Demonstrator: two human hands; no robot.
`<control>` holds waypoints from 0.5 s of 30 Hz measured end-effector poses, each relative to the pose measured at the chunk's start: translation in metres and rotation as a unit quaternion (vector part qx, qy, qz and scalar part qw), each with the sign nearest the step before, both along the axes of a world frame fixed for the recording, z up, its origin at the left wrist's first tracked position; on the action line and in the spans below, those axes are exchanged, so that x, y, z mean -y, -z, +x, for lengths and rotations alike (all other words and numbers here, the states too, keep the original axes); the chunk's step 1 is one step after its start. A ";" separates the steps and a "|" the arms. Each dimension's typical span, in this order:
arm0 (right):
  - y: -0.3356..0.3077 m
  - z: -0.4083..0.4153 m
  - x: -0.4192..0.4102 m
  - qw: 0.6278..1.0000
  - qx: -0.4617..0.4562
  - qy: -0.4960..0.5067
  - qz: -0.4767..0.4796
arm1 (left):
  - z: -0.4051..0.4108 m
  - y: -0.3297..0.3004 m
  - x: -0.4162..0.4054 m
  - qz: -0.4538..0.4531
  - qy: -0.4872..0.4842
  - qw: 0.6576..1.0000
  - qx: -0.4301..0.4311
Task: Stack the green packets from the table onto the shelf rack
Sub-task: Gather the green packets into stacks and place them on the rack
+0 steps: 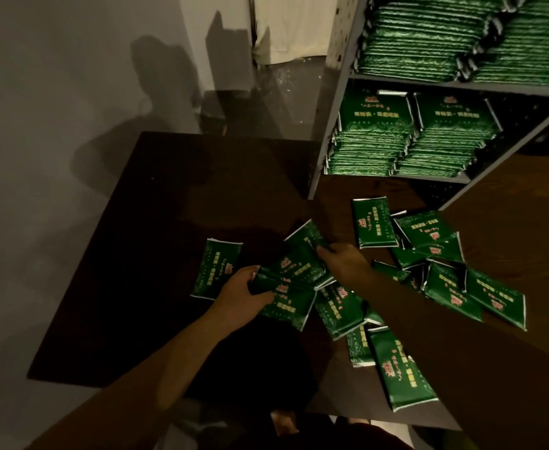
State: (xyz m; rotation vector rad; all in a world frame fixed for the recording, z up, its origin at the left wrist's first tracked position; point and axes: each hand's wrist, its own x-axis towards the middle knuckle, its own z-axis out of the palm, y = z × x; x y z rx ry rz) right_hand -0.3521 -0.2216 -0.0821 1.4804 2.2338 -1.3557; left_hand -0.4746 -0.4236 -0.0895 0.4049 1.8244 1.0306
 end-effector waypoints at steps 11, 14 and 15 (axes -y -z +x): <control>-0.025 0.011 -0.012 0.979 -0.132 0.099 -0.118 | -0.002 -0.025 -0.016 0.049 -0.151 0.986 0.050; -0.038 0.024 -0.028 0.977 -0.127 0.117 -0.123 | -0.009 -0.039 -0.032 0.069 -0.205 0.969 0.121; -0.042 0.030 -0.032 0.977 -0.128 0.119 -0.122 | -0.009 -0.044 -0.037 0.075 -0.202 0.969 0.121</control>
